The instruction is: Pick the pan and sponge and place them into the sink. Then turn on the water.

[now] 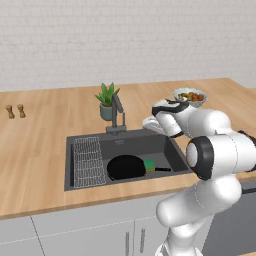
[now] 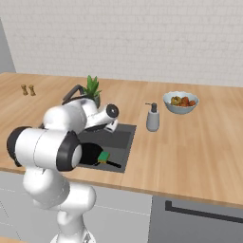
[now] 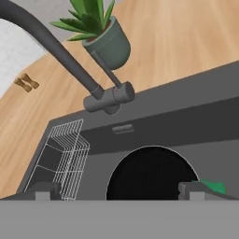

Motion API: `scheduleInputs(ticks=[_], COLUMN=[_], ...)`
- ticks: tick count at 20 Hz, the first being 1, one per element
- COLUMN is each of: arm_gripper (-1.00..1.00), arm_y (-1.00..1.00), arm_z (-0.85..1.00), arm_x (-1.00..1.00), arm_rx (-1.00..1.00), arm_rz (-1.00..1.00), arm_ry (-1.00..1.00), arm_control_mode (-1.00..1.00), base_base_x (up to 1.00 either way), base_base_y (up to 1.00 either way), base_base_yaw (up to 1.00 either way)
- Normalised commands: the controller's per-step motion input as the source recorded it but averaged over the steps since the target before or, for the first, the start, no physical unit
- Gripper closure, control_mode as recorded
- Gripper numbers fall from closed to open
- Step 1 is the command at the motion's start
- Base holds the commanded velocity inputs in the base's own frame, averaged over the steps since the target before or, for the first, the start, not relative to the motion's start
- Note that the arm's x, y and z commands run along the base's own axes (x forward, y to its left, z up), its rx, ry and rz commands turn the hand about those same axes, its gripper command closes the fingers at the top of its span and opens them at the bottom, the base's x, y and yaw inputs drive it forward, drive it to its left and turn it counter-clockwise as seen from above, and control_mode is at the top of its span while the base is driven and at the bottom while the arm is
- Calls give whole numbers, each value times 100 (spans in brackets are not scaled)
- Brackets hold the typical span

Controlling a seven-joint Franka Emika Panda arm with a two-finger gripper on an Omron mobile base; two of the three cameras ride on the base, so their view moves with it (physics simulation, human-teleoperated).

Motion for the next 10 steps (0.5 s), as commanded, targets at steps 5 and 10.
scheduleInputs(ticks=[5,10], arm_gripper=[-100,-100], arm_y=[22,19], arm_z=[0,0], arm_x=[43,45], arm_rx=[0,0], arm_rz=[0,0], arm_ry=[0,2], arm_control_mode=[-100,-100], base_base_x=[0,0], base_base_y=[0,0], base_base_yaw=[0,0])
